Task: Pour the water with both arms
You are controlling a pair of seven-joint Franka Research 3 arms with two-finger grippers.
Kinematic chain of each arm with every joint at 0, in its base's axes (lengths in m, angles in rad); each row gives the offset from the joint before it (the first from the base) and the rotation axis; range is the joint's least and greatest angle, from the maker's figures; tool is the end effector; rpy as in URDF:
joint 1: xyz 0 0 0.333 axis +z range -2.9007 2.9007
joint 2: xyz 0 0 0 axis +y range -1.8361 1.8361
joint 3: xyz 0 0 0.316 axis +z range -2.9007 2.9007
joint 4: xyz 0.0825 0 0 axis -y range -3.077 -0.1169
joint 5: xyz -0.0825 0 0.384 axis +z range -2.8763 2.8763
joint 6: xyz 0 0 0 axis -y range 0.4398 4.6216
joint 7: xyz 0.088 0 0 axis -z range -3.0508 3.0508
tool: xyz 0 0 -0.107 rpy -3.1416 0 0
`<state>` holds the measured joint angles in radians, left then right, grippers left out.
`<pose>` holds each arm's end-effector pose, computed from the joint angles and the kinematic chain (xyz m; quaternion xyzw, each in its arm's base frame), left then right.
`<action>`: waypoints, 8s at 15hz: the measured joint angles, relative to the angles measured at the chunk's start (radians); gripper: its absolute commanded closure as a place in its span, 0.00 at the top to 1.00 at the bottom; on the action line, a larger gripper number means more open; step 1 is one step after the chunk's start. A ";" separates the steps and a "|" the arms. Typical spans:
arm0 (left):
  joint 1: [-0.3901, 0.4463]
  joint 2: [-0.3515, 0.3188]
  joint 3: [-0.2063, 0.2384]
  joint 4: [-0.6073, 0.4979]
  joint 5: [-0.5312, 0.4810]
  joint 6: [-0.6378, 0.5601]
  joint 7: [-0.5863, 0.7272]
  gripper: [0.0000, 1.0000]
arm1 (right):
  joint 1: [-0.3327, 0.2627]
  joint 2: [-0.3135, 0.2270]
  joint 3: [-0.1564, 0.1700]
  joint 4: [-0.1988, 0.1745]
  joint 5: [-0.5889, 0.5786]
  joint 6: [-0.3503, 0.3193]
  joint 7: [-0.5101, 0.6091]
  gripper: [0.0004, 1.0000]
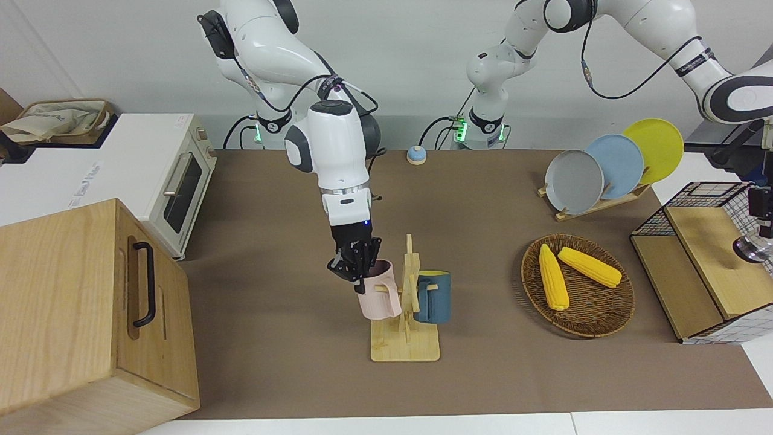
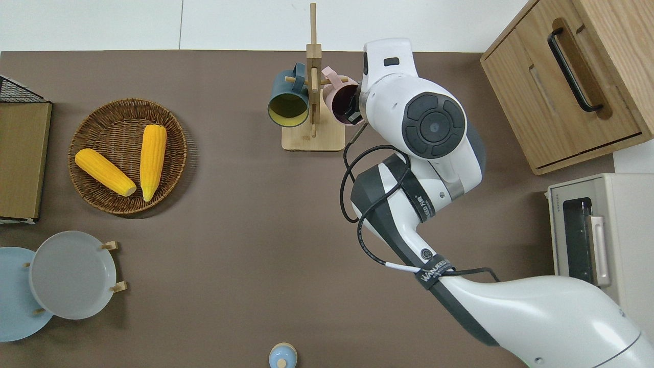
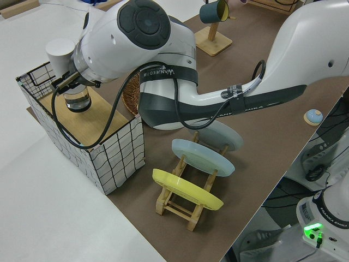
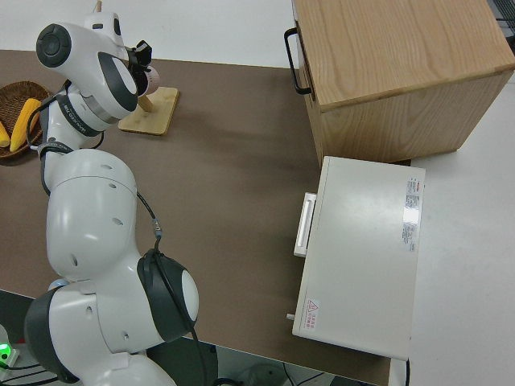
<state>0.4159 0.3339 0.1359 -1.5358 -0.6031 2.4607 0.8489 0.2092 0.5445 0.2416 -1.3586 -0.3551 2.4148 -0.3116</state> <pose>0.6072 0.3580 0.5321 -0.9319 -0.0186 -0.3620 0.0083 0.6950 0.2868 0.4718 0.8662 0.4170 0.2651 0.0744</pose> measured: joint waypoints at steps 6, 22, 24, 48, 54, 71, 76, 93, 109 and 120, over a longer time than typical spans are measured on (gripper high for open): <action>-0.015 -0.063 0.000 0.001 0.108 -0.080 -0.120 0.00 | -0.010 0.000 0.007 0.000 0.000 -0.017 0.000 0.05; -0.087 -0.152 -0.011 0.048 0.297 -0.229 -0.386 0.00 | -0.097 -0.034 0.071 -0.027 0.000 -0.060 -0.054 0.05; -0.095 -0.161 -0.011 0.048 0.297 -0.249 -0.411 0.00 | -0.116 -0.045 0.074 -0.042 0.000 -0.062 -0.083 0.05; -0.200 -0.584 -0.141 -0.462 0.470 -0.197 -0.732 0.00 | -0.302 -0.287 0.121 -0.084 0.368 -0.761 0.389 0.05; -0.199 -0.731 -0.213 -0.643 0.488 -0.182 -0.795 0.00 | -0.159 -0.312 0.136 -0.120 0.435 -0.783 0.654 0.05; -0.200 -0.902 -0.266 -0.908 0.493 -0.179 -0.815 0.00 | 0.180 -0.008 0.212 -0.171 0.525 -0.144 1.404 0.02; -0.219 -0.902 -0.275 -0.921 0.493 -0.181 -0.815 0.00 | 0.180 0.066 0.262 -0.161 0.392 -0.089 1.501 0.07; -0.255 -0.901 -0.287 -0.933 0.493 -0.240 -0.822 0.00 | 0.143 0.084 0.282 0.016 0.296 -0.420 1.392 0.99; -0.422 -0.894 -0.367 -1.006 0.388 -0.314 -0.869 0.00 | -0.064 -0.249 -0.130 -0.054 0.231 -0.847 0.217 0.99; -0.422 -0.750 -0.388 -0.958 0.380 -0.374 -0.901 0.00 | -0.178 -0.467 -0.215 -0.145 0.314 -0.971 0.212 0.99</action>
<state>-0.0066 -0.4160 -0.2517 -2.4940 -0.2234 2.0872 -0.0521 0.0314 0.0774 0.0262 -1.5037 -0.0412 1.4439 -0.1001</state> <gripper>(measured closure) 0.366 0.013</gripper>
